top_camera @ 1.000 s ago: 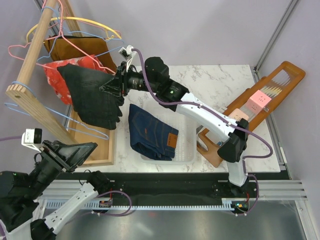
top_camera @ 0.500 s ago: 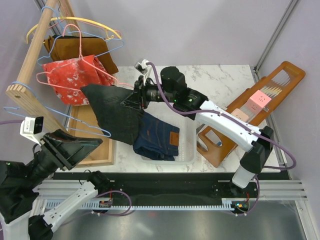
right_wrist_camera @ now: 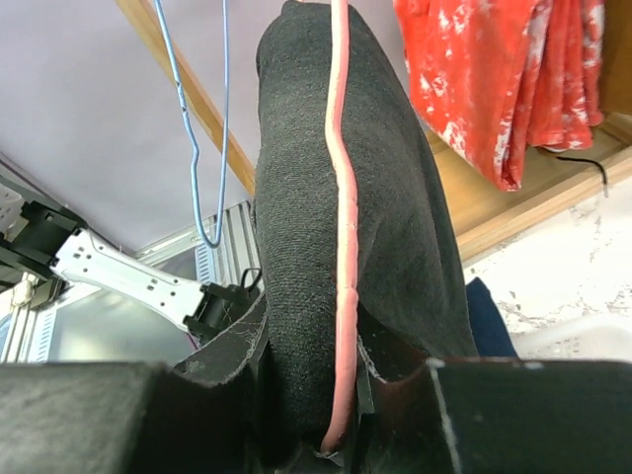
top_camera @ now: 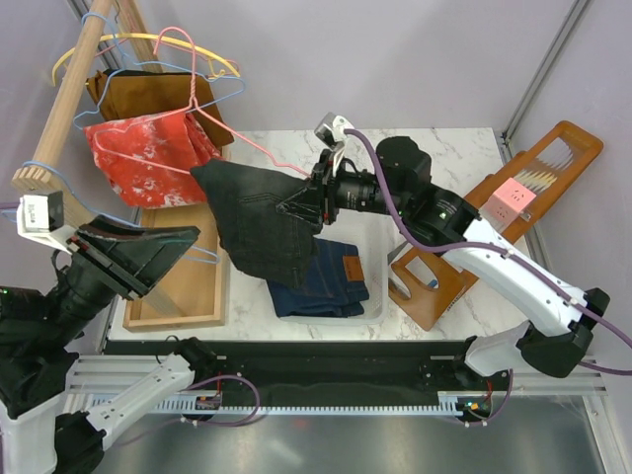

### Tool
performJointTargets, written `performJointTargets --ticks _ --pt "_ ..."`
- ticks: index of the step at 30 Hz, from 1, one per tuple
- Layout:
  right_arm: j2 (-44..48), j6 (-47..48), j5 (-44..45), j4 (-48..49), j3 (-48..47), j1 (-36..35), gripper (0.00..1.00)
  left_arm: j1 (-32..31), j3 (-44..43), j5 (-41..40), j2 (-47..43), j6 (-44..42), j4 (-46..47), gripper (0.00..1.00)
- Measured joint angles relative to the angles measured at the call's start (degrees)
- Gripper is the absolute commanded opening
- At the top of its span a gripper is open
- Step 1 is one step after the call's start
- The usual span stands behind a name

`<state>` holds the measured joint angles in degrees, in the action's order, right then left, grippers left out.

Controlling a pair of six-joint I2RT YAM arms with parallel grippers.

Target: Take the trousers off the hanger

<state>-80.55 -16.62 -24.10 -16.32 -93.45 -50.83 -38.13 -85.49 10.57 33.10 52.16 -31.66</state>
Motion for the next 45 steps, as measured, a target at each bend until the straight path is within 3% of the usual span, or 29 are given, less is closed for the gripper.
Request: performJointTargets --ticks 10,19,27,39,44,45 --pt "1.95 1.20 3.32 -6.16 0.20 -0.02 0.00 6.38 -5.92 -3.15 5.75 -4.26 3.15 0.45" --pt "1.84 2.19 3.65 -10.93 -2.56 -0.35 0.00 6.93 -8.87 -9.94 13.35 -6.78 3.30 0.49" --pt "-0.46 3.43 1.46 -11.76 -9.66 -1.25 0.00 6.93 -17.46 -16.52 20.28 -6.64 -2.67 0.53" --pt "-1.29 4.52 -0.44 -12.48 -13.05 -3.30 0.00 6.93 -23.02 -21.05 26.84 -4.61 -9.62 0.59" --pt "-1.27 5.11 -0.33 -13.07 -12.83 -5.22 0.00 6.93 -24.17 -20.20 29.62 -3.96 -8.46 0.47" --pt "-1.25 5.31 -0.07 -13.18 -12.59 -5.51 0.00 6.93 -24.17 -19.61 29.97 -3.76 -8.13 0.35"
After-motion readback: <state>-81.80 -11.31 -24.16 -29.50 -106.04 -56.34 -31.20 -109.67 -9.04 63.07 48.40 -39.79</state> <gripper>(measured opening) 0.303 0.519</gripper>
